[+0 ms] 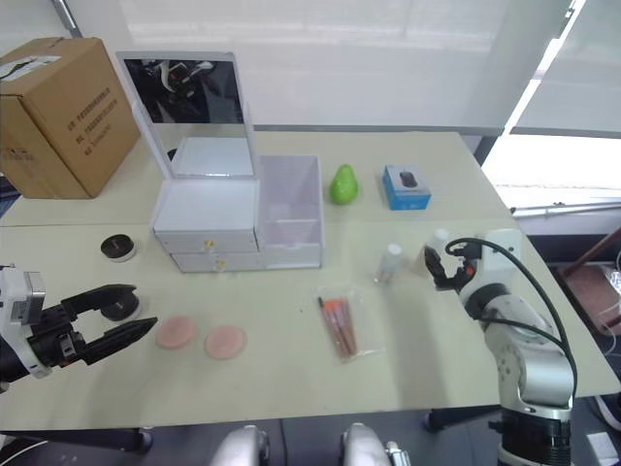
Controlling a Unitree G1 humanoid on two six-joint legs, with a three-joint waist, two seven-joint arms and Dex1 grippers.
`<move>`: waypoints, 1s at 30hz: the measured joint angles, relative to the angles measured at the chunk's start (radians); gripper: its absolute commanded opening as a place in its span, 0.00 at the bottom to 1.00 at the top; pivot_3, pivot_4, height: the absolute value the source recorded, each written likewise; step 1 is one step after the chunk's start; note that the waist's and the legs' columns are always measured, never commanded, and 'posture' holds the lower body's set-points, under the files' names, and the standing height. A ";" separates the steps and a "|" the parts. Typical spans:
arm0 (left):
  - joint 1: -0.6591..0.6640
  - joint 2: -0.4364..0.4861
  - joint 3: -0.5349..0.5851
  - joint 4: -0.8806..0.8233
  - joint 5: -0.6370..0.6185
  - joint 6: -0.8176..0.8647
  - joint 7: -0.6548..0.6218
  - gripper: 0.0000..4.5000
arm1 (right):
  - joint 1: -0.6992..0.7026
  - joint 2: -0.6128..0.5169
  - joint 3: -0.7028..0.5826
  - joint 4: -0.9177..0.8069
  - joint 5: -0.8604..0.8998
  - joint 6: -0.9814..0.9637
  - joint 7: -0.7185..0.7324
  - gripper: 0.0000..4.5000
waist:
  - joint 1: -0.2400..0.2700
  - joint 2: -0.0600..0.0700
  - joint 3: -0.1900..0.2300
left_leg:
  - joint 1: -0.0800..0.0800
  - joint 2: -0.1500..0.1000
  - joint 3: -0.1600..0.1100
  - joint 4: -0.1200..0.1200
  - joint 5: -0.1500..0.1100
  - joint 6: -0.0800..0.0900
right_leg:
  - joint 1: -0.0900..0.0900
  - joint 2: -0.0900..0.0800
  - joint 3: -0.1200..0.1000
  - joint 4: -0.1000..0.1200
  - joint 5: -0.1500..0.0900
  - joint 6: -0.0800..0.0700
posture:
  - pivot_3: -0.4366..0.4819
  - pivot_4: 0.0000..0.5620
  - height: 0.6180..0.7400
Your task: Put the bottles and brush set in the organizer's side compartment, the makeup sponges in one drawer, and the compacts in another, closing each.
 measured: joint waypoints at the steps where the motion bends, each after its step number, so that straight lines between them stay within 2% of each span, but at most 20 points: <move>1: -0.001 -0.006 -0.012 -0.020 -0.003 0.001 0.006 1.00 | -0.014 0.009 0.008 0.027 -0.009 -0.008 -0.004 1.00 | -0.001 0.000 0.000 | 0.000 0.000 0.000 0.000 0.000 0.000 | 0.000 0.000 0.000 0.000 0.000 0.000 | 0.48 0.27 0.85; 10: 0.076 -0.026 -0.096 -0.135 -0.008 0.000 0.025 1.00 | -0.116 0.020 0.024 0.204 -0.034 -0.112 0.010 1.00 | -0.008 0.001 -0.001 | 0.001 0.000 0.000 0.000 0.000 0.000 | 0.000 0.003 0.004 0.000 0.000 0.000 | 0.48 0.27 0.85; 14: 0.088 -0.029 -0.104 -0.136 -0.001 -0.017 0.026 1.00 | -0.121 0.020 0.024 0.222 -0.032 -0.128 0.028 0.80 | -0.008 0.002 0.000 | 0.001 -0.001 0.000 0.000 0.000 0.000 | 0.000 0.003 0.006 0.000 0.000 0.000 | 0.48 0.27 0.85; 21: 0.096 -0.042 -0.124 -0.136 0.023 -0.043 0.026 1.00 | -0.121 0.020 0.026 0.221 -0.030 -0.147 0.052 0.25 | -0.008 0.002 0.000 | 0.001 -0.001 0.000 0.000 0.000 0.000 | 0.000 0.003 0.006 0.000 0.000 0.000 | 0.48 0.27 0.85; 22: 0.096 -0.043 -0.126 -0.135 0.024 -0.043 0.027 1.00 | -0.120 0.020 0.027 0.220 -0.031 -0.147 0.053 0.21 | -0.008 0.002 0.000 | 0.001 -0.001 0.000 0.000 0.000 0.000 | 0.000 0.003 0.006 0.000 0.000 0.000 | 0.48 0.27 0.85; 30: 0.077 -0.048 -0.151 -0.103 0.034 -0.060 0.030 1.00 | -0.131 0.011 0.027 0.171 -0.009 -0.142 0.074 0.21 | -0.011 0.003 0.000 | 0.001 -0.001 0.000 0.000 0.000 0.000 | -0.001 0.004 0.009 0.000 0.000 0.001 | 0.48 0.27 0.85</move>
